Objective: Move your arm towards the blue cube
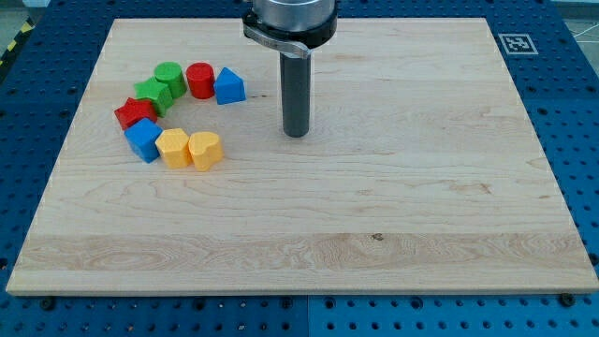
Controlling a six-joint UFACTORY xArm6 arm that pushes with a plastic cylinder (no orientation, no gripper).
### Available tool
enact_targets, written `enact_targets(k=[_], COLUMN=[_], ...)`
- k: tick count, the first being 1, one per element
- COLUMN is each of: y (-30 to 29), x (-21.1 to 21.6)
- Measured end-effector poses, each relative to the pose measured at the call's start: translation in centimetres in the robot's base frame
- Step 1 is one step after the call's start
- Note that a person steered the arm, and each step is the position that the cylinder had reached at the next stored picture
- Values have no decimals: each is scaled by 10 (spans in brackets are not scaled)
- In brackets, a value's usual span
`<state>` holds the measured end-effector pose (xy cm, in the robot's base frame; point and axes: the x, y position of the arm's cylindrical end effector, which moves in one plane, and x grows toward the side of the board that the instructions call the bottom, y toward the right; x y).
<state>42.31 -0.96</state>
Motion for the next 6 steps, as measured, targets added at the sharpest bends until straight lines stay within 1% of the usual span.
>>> enact_targets(k=[1,2,3,4,5,6], y=[-22,-77,-119,-132,-166,-186], x=[31,114,166,166,132,94])
